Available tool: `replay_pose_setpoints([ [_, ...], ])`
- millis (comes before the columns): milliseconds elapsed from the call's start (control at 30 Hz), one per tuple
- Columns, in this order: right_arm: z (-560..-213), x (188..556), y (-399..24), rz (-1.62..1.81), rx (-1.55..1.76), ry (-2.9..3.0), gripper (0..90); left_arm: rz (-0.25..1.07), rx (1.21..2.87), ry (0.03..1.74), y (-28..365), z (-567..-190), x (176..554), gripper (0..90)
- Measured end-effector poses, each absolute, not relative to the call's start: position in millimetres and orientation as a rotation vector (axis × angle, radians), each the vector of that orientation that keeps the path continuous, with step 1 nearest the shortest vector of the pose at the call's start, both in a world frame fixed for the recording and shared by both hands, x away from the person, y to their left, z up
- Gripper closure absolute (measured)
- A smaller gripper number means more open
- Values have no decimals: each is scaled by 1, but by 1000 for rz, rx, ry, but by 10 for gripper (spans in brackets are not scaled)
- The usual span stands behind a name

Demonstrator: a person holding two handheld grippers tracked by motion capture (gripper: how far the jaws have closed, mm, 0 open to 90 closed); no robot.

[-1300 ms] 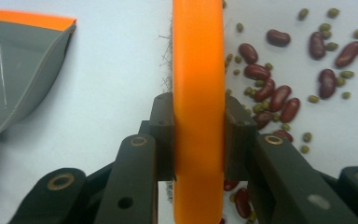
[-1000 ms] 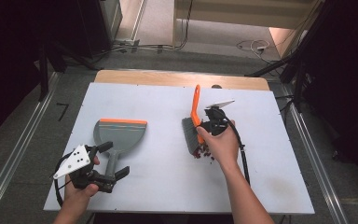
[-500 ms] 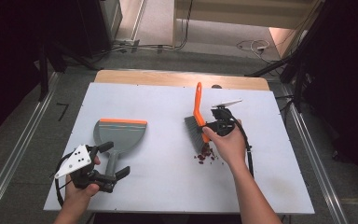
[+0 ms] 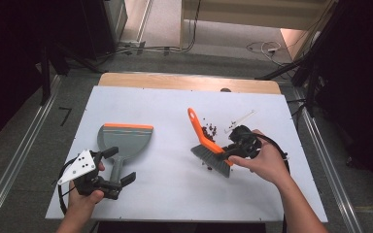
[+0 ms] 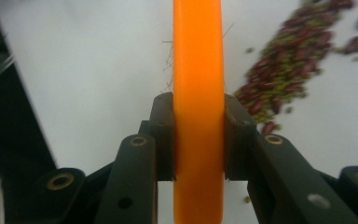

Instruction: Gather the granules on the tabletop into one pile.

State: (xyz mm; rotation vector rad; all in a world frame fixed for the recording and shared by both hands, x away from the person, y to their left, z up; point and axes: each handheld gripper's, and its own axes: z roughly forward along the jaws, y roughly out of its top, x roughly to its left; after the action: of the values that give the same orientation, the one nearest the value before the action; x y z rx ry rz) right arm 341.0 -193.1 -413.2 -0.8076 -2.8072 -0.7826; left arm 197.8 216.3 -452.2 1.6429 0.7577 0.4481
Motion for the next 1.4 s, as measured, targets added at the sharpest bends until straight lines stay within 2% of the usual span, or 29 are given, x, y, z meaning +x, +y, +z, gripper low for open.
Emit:
replay_pose_setpoints([
  [300, -440, 350, -198, -714, -566, -2808, 684, 440, 1645, 759, 213, -453, 198, 0],
  [533, -446, 374, -196, -734, -529, -2805, 683, 442, 1640, 767, 216, -454, 199, 0],
  [1400, -441, 448, -187, -736, -622, -2827, 682, 434, 1640, 770, 215, -455, 195, 0],
])
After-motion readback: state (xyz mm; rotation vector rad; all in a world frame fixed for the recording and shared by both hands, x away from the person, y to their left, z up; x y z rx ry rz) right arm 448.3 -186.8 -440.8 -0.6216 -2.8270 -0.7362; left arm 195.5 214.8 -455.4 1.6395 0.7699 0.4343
